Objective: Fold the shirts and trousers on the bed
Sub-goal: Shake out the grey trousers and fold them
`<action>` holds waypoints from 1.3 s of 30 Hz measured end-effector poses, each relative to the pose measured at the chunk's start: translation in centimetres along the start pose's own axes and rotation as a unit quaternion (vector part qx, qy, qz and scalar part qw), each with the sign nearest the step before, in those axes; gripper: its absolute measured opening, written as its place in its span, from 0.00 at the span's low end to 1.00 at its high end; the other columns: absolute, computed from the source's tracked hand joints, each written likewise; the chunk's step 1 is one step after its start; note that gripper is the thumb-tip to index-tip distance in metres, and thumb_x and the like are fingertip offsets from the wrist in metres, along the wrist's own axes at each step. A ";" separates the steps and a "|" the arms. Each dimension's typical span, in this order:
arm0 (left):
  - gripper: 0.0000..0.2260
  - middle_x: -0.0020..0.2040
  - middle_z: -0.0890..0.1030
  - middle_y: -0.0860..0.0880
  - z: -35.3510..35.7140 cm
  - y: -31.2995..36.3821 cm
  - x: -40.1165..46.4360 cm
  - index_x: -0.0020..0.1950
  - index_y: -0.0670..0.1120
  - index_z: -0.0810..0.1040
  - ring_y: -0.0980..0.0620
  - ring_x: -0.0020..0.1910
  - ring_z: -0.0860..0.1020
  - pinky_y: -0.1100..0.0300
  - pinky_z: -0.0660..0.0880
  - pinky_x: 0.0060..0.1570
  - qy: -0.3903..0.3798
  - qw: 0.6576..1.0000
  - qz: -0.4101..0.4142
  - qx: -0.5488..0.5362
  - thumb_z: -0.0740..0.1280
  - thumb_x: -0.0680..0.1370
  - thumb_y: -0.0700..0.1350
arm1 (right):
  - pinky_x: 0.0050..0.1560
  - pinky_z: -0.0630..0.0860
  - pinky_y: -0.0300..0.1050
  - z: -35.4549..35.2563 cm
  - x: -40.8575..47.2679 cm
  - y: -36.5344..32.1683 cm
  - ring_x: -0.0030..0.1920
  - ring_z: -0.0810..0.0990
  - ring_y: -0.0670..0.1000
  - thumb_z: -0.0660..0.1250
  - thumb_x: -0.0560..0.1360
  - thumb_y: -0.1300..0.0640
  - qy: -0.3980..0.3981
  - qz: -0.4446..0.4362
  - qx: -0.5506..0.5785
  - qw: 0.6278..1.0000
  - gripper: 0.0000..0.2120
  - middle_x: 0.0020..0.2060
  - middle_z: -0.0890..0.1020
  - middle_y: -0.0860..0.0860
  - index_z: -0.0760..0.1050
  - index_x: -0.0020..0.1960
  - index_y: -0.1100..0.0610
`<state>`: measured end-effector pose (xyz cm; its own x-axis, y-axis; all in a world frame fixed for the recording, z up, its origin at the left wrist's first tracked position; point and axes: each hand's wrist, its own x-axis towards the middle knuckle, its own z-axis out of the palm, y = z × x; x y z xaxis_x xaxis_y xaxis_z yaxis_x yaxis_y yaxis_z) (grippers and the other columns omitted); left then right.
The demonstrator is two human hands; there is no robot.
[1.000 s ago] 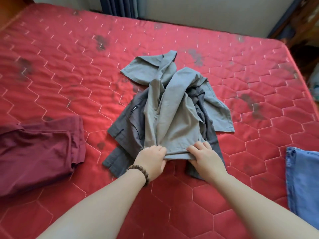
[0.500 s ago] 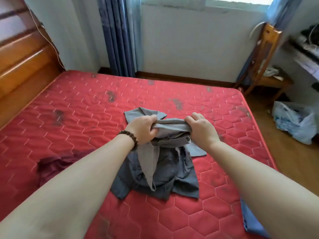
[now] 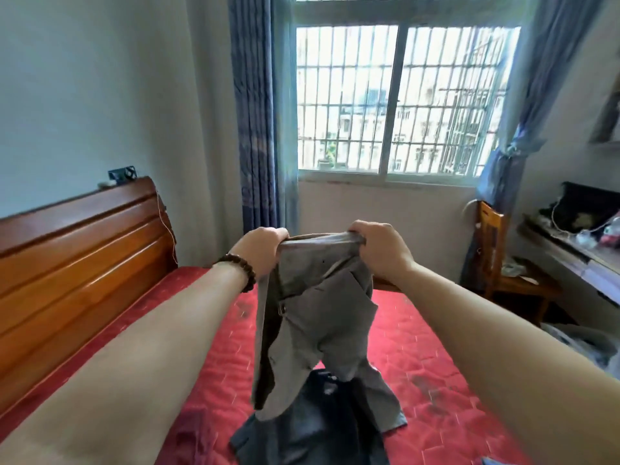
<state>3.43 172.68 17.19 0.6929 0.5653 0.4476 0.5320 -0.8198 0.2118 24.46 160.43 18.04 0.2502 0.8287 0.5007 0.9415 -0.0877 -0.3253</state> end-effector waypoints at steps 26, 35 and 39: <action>0.15 0.39 0.77 0.41 -9.0 -7.3 -3.9 0.47 0.39 0.77 0.54 0.32 0.77 0.65 0.75 0.30 -0.055 0.912 -0.187 -0.361 0.55 0.75 0.24 | 0.38 0.66 0.42 -12.3 3.5 2.5 0.46 0.72 0.52 0.53 0.75 0.70 0.040 0.128 0.152 0.979 0.18 0.42 0.78 0.52 0.79 0.50 0.58; 0.26 0.49 0.82 0.39 -11.5 -5.1 -4.1 0.31 0.42 0.81 0.44 0.48 0.79 0.56 0.77 0.43 -0.014 0.882 -0.094 -0.462 0.49 0.68 0.19 | 0.54 0.74 0.48 -14.8 2.5 5.3 0.50 0.80 0.53 0.76 0.66 0.58 -0.235 0.123 0.437 0.859 0.22 0.49 0.81 0.53 0.73 0.58 0.57; 0.13 0.38 0.81 0.46 -12.6 -3.0 -4.3 0.36 0.47 0.84 0.55 0.38 0.76 0.64 0.72 0.41 -0.075 0.978 0.001 -0.196 0.62 0.75 0.41 | 0.63 0.73 0.52 -15.9 2.9 7.4 0.60 0.78 0.55 0.81 0.60 0.57 -0.246 0.087 0.336 0.905 0.40 0.59 0.78 0.53 0.68 0.68 0.50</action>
<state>-7.23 171.54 25.60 0.7731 0.5463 0.3222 0.3234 -0.7766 0.5407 35.75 153.42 29.85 0.0947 0.9950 0.0307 0.5056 -0.0215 -0.8625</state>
